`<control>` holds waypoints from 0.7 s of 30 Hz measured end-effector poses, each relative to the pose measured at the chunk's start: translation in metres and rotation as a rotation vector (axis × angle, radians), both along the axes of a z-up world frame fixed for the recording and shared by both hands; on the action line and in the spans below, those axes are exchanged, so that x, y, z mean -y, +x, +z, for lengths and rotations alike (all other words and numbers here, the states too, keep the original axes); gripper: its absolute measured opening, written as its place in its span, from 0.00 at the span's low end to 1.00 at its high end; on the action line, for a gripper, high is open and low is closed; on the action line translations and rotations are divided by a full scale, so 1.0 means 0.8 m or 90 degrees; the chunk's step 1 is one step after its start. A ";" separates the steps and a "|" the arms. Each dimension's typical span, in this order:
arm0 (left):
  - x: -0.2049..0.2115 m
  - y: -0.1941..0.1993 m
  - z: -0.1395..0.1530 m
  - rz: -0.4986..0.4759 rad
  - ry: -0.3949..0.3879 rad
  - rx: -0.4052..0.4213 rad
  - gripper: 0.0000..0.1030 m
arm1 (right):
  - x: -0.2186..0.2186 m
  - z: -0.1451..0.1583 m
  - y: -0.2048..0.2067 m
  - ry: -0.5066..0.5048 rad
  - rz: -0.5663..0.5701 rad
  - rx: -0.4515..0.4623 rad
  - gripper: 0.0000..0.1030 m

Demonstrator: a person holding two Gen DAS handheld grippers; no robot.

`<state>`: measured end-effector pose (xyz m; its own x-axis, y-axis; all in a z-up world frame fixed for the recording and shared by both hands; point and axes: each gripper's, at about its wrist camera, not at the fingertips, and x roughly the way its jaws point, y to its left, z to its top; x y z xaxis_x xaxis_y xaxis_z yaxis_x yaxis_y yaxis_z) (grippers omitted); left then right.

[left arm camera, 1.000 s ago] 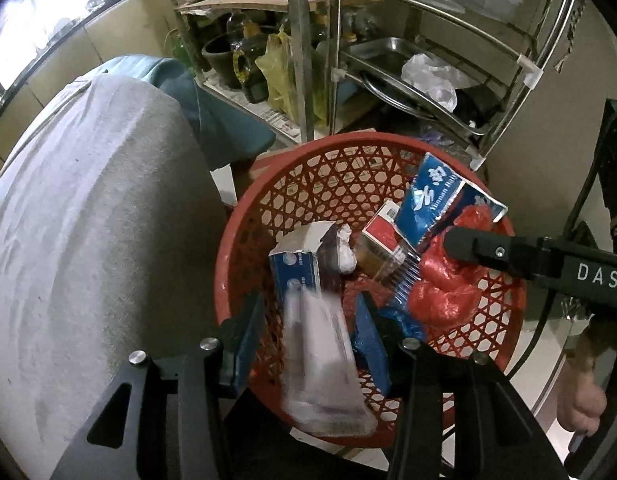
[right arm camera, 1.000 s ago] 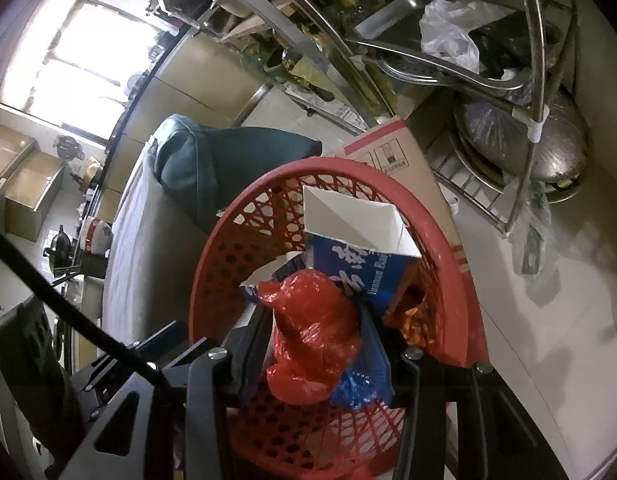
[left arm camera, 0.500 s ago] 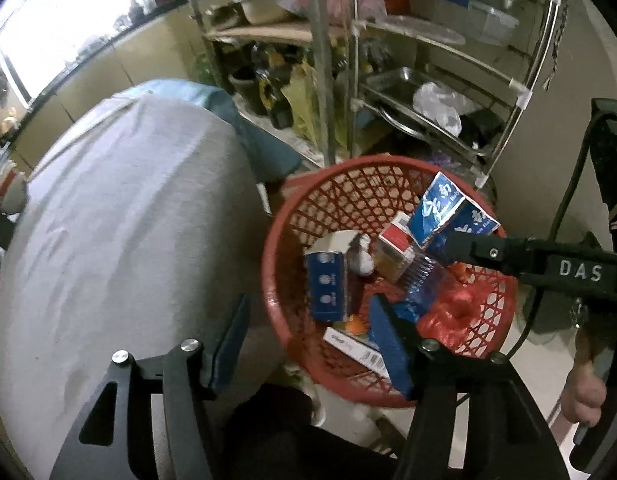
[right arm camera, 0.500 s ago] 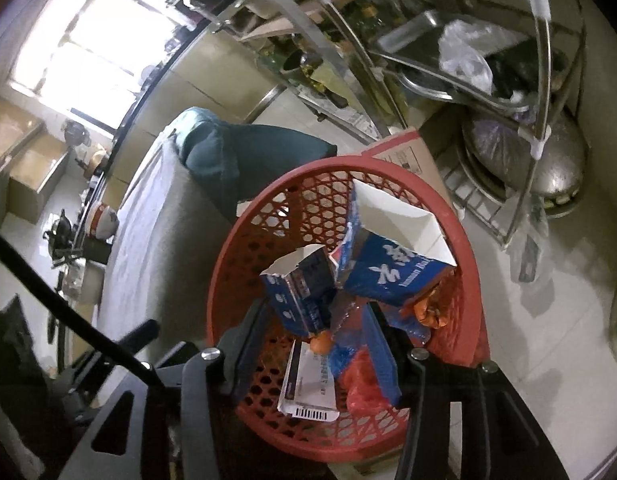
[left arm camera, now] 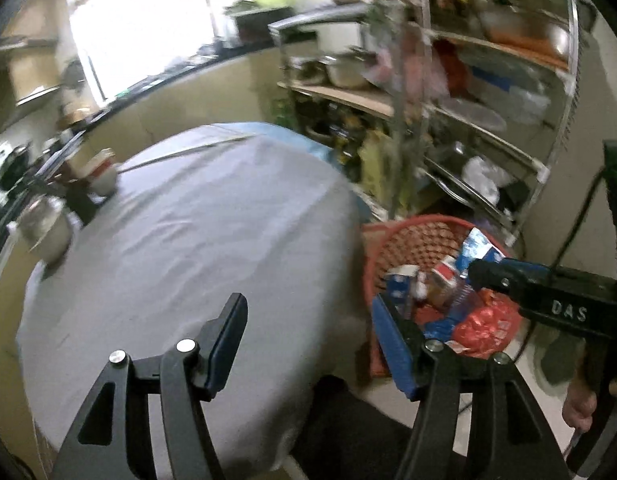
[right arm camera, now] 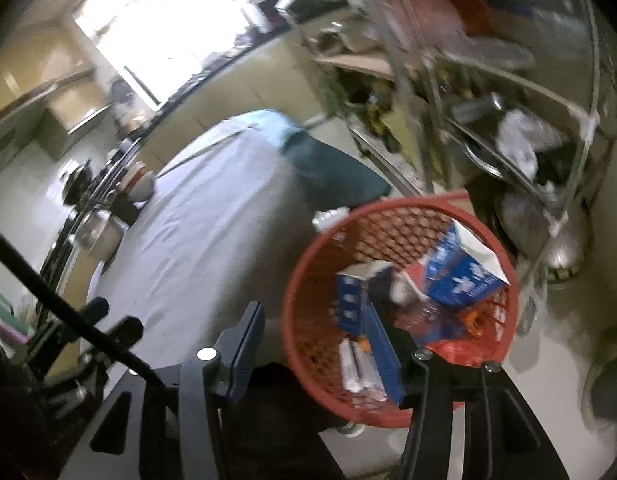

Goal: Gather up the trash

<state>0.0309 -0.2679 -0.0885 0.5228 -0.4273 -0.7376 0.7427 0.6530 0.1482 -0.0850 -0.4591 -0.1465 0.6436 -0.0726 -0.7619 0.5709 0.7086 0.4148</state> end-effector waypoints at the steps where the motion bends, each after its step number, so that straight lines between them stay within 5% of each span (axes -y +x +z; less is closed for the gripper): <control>1: -0.014 0.004 0.006 0.017 -0.005 0.006 0.65 | -0.010 0.006 0.003 -0.010 0.011 0.004 0.54; 5: -0.068 0.009 0.021 0.084 -0.025 0.028 0.76 | -0.057 0.029 0.023 -0.045 0.064 0.027 0.54; 21: -0.244 -0.002 0.067 0.338 -0.068 0.103 0.76 | -0.221 0.099 0.066 -0.124 0.253 0.133 0.58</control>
<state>0.0292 -0.0728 -0.0351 0.7893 -0.1426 -0.5972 0.2809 0.9488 0.1447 -0.0319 -0.2821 -0.0674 0.7883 0.0809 -0.6099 0.1594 0.9306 0.3295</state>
